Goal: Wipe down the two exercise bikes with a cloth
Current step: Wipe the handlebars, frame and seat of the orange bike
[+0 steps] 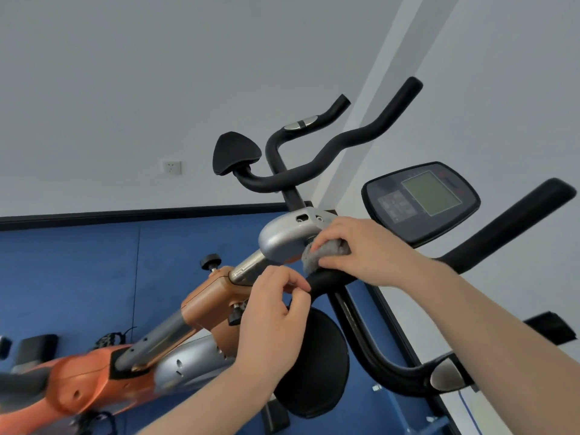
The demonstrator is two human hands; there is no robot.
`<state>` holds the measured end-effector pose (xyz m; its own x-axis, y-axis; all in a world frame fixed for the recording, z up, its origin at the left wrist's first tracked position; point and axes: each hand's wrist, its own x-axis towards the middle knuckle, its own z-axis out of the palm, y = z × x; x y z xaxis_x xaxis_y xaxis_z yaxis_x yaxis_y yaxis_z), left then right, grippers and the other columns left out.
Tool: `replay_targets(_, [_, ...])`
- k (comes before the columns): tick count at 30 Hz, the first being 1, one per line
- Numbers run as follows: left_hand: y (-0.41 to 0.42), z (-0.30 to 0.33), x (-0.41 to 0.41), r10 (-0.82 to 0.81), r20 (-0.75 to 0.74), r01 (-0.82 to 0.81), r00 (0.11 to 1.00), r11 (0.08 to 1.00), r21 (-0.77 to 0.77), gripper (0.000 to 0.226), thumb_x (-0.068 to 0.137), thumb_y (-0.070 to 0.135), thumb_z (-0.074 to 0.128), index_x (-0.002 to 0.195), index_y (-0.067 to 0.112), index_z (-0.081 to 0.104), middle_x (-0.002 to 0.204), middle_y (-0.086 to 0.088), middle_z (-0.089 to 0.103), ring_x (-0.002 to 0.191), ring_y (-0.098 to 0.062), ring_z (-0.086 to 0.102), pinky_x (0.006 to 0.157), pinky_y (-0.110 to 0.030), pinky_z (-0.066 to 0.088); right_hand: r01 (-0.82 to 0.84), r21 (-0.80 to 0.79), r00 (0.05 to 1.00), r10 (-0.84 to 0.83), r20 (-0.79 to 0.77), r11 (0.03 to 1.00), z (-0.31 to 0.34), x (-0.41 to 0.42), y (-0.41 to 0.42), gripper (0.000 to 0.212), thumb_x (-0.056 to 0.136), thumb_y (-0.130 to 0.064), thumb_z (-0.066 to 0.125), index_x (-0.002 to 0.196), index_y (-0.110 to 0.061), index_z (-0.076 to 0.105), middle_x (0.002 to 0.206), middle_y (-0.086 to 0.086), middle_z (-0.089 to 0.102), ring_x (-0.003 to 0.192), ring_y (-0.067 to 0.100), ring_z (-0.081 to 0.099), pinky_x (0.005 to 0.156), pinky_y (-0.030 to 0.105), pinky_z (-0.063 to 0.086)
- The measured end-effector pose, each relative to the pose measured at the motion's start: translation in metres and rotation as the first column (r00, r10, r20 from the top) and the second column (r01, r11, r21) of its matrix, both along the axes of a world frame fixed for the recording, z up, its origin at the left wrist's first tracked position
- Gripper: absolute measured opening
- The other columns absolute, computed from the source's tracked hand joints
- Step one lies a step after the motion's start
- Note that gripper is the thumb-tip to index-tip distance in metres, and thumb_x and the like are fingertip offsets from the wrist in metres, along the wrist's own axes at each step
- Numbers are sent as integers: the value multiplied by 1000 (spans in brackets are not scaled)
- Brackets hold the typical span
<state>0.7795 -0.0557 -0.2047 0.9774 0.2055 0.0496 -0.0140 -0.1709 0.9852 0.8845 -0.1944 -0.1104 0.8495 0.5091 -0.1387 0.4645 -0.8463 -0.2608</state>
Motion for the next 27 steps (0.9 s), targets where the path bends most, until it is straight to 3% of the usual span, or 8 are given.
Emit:
replay_targets(4, [1, -1, 1, -12, 19, 12, 1000, 1000, 5, 15, 79, 37, 43, 81, 47, 55, 86, 16, 59, 57, -4, 50, 56, -22, 40, 107, -22, 987, -104, 121, 994, -2, 5, 12, 13, 90, -37, 60, 103, -36, 63, 102, -12, 54, 93, 11, 55, 83, 39, 50])
replay_targets(8, [3, -1, 1, -32, 39, 32, 999, 999, -1, 16, 80, 34, 44, 81, 46, 55, 86, 15, 57, 64, -4, 51, 58, -20, 38, -41, 38, 998, 39, 58, 998, -7, -20, 2, 16, 90, -31, 62, 105, -36, 64, 108, -19, 52, 102, 6, 52, 87, 35, 47])
replay_targets(10, [4, -1, 2, -49, 49, 49, 998, 999, 5, 16, 80, 34, 44, 81, 45, 55, 88, 16, 57, 69, -4, 52, 61, -18, 38, -83, 62, 991, 76, 107, 995, -5, -34, -9, 20, 89, -26, 64, 107, -35, 65, 113, -22, 50, 108, 1, 48, 89, 30, 46])
replay_targets(15, [11, -7, 3, -109, 89, 107, 990, 994, 26, 18, 83, 41, 38, 80, 39, 56, 93, 16, 56, 92, -3, 55, 75, -19, 39, 22, 293, 916, -137, 377, 956, -33, -83, -17, 31, 85, -11, 70, 113, -24, 68, 125, -12, 53, 118, 5, 47, 96, 15, 38])
replay_targets(18, [15, -11, 5, -167, 149, 155, 975, 984, 86, 25, 88, 39, 34, 80, 33, 56, 93, 14, 55, 99, -5, 55, 80, -10, 37, 137, 396, 929, -256, 267, 908, -47, -101, -23, 33, 86, -11, 70, 114, -27, 67, 125, -19, 51, 120, 3, 46, 99, 10, 33])
replay_targets(21, [16, -14, 7, -174, 173, 166, 969, 984, 60, 25, 89, 38, 35, 80, 31, 57, 93, 13, 54, 98, -4, 54, 80, -6, 35, 191, 330, 951, -257, 170, 924, -44, -110, -32, 31, 89, -17, 66, 116, -33, 65, 123, -26, 46, 118, 0, 46, 96, 10, 35])
replay_targets(23, [15, -15, 7, -171, 173, 169, 970, 985, 26, 23, 88, 40, 38, 80, 32, 57, 93, 13, 55, 97, -5, 55, 78, -6, 36, 201, 299, 934, -274, 229, 933, -37, -106, -31, 31, 90, -21, 63, 119, -32, 65, 122, -22, 47, 115, 1, 47, 94, 12, 38])
replay_targets(27, [15, -16, 6, -145, 178, 153, 973, 988, -31, 16, 87, 44, 44, 81, 35, 56, 95, 14, 56, 95, -8, 56, 73, -13, 40, 358, 459, 797, -522, 302, 813, -24, -80, -3, 31, 92, -21, 62, 123, -26, 63, 116, -11, 49, 108, 6, 49, 88, 19, 45])
